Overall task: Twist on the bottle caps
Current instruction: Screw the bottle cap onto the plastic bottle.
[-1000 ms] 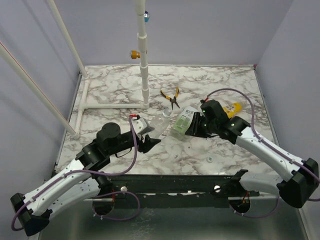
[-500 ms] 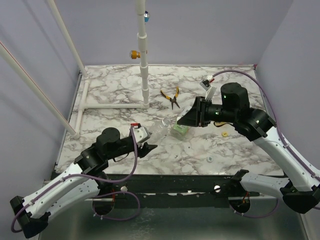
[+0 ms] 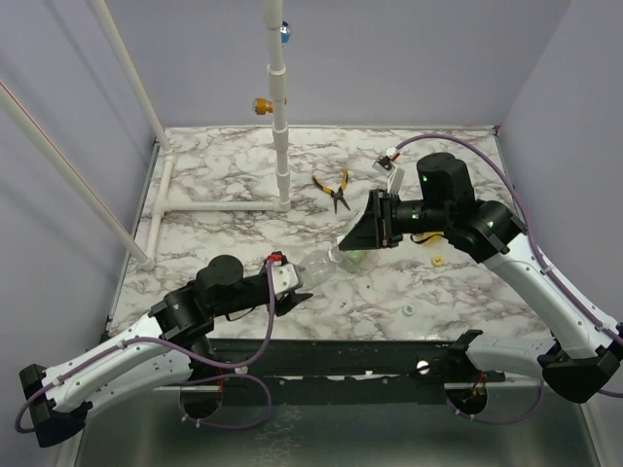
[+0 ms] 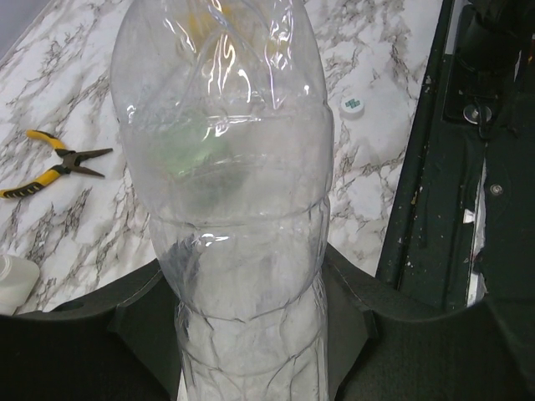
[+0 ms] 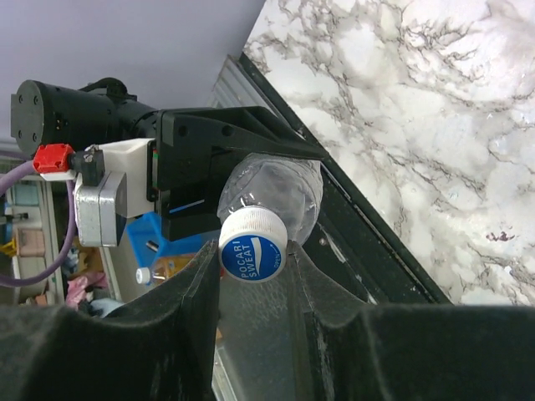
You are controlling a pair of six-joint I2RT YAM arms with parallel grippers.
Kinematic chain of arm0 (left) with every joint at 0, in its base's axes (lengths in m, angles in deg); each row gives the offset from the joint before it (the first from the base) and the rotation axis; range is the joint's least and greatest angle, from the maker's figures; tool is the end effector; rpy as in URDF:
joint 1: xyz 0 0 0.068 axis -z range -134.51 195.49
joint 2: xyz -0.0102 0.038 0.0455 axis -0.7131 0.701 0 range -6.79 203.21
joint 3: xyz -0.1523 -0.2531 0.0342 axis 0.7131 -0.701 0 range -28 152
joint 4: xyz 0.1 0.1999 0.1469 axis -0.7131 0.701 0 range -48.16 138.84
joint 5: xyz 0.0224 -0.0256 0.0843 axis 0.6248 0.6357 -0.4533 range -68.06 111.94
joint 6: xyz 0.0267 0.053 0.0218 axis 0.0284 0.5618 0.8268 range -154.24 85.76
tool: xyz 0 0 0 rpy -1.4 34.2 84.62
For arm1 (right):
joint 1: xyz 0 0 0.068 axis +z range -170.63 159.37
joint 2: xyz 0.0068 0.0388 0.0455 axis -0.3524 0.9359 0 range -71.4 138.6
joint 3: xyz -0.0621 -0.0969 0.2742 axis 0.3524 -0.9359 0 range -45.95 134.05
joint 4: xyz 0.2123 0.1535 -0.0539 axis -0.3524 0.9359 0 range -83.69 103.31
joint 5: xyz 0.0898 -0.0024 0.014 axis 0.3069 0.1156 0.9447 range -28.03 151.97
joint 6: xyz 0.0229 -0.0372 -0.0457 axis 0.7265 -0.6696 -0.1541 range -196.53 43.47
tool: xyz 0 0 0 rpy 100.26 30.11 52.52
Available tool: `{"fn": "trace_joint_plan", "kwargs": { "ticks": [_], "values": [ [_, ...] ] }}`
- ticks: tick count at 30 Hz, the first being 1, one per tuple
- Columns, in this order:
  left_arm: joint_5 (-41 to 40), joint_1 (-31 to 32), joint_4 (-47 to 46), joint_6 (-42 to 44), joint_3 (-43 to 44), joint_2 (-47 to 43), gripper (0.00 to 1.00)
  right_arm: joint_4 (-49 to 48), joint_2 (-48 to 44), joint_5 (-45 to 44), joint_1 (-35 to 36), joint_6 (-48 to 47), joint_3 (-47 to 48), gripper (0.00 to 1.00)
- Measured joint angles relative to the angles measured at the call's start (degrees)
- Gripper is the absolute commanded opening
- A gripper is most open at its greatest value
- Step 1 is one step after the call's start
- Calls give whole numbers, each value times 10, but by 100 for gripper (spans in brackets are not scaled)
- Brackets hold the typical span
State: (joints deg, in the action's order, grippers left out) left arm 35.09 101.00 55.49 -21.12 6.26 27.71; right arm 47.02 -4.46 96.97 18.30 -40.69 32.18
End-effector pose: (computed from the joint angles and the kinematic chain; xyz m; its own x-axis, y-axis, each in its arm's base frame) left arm 0.0763 -0.1306 0.3072 0.0781 0.2767 -0.9578 0.9343 0.3148 0.1672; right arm 0.1697 0.1730 0.4313 -0.8394 -0.0616 -0.5400 -0.5077 0.4436 0.7386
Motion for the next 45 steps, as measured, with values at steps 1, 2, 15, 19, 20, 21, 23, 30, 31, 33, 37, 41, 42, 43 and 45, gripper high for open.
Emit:
{"fn": "trace_joint_plan", "kwargs": {
  "ticks": [1, 2, 15, 19, 20, 21, 23, 30, 31, 33, 37, 41, 42, 43, 45],
  "values": [
    [-6, 6, 0, 3, 0, 1, 45, 4, 0, 4, 0, -2, 0, 20],
    [-9, 10, 0, 5, 0, 2, 45, 10, 0, 7, 0, -4, 1, 20],
    [-47, 30, 4, 28, 0, 4, 43, 59, 1, 34, 0, -24, 1, 20],
    [-49, 35, 6, 34, 0, 8, 43, 69, 8, 34, 0, -25, 6, 20],
    [-49, 36, 6, 35, 0, 9, 43, 70, 9, 35, 0, -25, 7, 20],
    [-49, 38, 6, 37, 0, 12, 43, 70, 10, 35, 0, -25, 7, 20],
    [-49, 40, 5, 39, 0, 14, 43, 71, 12, 35, 0, -25, 7, 20],
    [-57, 46, 1, 43, 0, 16, 42, 71, 14, 39, 0, -25, 7, 20],
    [-60, 46, 1, 44, 0, 16, 42, 71, 14, 39, 0, -25, 7, 20],
    [-63, 46, 1, 45, 0, 16, 42, 72, 14, 40, 0, -25, 5, 20],
    [-69, 48, -2, 49, 0, 19, 41, 72, 14, 43, 0, -25, 1, 20],
    [-77, 50, -14, 54, -4, 27, 41, 73, 14, 43, -1, -25, 1, 20],
    [-79, 50, -17, 56, -5, 29, 41, 73, 14, 43, -1, -25, 1, 20],
    [-81, 50, -20, 59, -6, 31, 41, 73, 14, 43, -1, -25, 0, 20],
    [-86, 50, -25, 63, -8, 36, 41, 73, 14, 43, -2, -25, -2, 20]
  ]
}}
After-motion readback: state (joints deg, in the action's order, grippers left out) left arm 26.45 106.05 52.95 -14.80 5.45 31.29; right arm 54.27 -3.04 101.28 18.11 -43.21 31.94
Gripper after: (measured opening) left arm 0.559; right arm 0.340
